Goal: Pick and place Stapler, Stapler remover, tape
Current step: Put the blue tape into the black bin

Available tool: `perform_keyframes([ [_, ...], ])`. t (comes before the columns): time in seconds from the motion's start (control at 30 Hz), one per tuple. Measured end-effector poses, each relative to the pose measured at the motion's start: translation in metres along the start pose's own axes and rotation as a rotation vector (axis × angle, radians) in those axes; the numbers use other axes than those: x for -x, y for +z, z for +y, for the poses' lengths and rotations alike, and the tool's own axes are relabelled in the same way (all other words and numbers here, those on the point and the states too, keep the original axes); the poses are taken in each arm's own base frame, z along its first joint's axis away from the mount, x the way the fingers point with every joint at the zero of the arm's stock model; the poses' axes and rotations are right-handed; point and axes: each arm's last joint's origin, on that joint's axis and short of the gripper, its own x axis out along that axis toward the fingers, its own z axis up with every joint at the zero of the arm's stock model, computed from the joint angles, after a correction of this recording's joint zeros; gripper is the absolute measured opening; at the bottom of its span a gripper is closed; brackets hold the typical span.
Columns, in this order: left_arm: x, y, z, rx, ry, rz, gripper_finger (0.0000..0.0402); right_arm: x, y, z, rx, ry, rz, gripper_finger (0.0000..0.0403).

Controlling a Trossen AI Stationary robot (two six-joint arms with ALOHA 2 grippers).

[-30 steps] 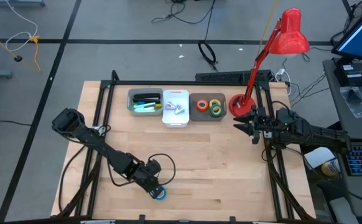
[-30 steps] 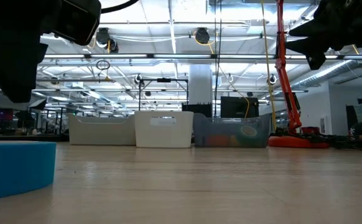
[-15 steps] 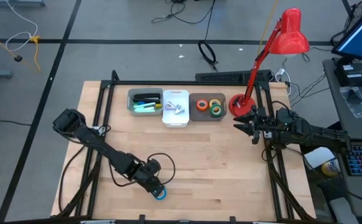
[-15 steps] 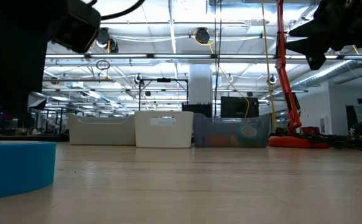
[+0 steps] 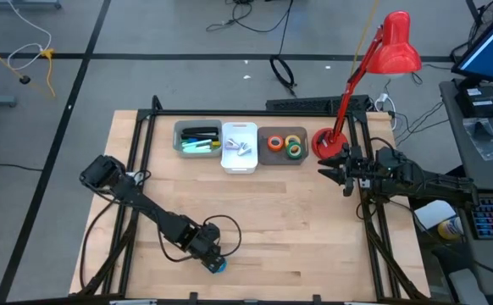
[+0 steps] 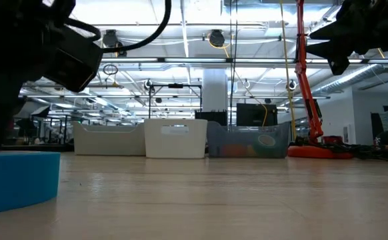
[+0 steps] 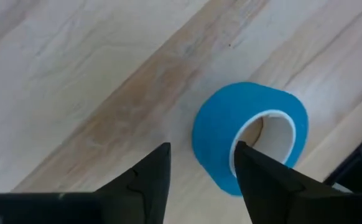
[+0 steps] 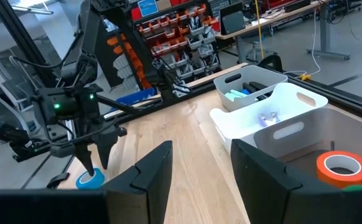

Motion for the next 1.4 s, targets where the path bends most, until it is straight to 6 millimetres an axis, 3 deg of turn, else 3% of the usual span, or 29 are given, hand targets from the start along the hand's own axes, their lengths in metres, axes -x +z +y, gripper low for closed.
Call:
perform_keyframes([
  [0.47,0.000,0.008,0.004,0.029,0.034,-0.034,0.0042,0.000,0.000,0.000,0.004,-0.003,0.001,0.0155],
  [0.77,0.010,0.025,-0.004,-0.056,-0.053,-0.197,0.0039,0.000,0.000,0.000,-0.001,0.016,0.005,0.0155],
  [1.0,0.043,0.065,-0.022,-0.154,-0.259,-0.473,0.0039,-0.001,0.004,0.008,-0.075,0.218,0.024,0.0155],
  [1.2,0.081,0.113,-0.030,-0.224,-0.445,-0.761,0.0040,-0.008,0.013,0.012,-0.138,0.303,-0.032,0.0157],
  [1.4,0.110,0.156,-0.026,-0.253,-0.581,-0.994,0.0041,-0.021,0.020,0.015,-0.103,0.379,-0.074,0.0178],
])
